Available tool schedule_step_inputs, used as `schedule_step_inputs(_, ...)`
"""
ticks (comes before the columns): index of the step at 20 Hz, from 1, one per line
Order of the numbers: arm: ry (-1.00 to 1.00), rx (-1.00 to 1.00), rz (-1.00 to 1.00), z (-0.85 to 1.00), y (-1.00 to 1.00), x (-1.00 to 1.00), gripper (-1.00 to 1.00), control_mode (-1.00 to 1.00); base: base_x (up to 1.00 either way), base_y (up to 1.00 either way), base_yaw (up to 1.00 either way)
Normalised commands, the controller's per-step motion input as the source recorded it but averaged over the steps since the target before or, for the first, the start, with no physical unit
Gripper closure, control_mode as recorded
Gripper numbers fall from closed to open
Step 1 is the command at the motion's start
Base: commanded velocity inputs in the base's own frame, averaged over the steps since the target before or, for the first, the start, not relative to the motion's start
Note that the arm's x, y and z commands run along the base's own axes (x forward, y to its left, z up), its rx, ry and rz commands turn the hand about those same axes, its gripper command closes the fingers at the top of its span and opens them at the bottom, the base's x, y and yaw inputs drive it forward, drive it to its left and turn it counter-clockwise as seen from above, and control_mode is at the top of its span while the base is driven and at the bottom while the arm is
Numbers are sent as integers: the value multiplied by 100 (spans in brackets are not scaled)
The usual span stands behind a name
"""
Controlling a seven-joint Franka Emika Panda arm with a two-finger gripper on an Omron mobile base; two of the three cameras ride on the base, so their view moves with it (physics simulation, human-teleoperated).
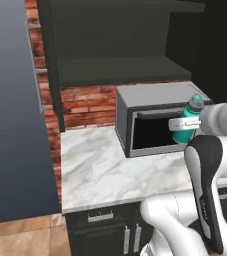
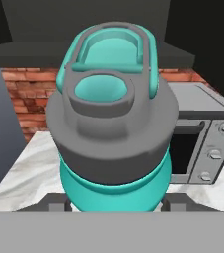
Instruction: Sort all alcoholic drinks to one cabinet, and non-alcoholic drinks to the other.
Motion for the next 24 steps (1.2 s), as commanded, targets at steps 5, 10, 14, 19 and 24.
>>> schedule_step_inputs(5, 0, 0, 0, 0, 0, 0, 100, 100, 56, 13, 0)
schedule_step_inputs(10, 0, 0, 0, 0, 0, 0, 100, 100, 32, 21, 0)
schedule_step_inputs(14, 0, 0, 0, 0, 0, 0, 100, 100, 15, 25, 0)
schedule_step_inputs(19, 0, 0, 0, 0, 0, 0, 100, 100, 4, 21, 0)
schedule_step_inputs(24, 0, 0, 0, 0, 0, 0, 100, 100, 0, 16, 0)
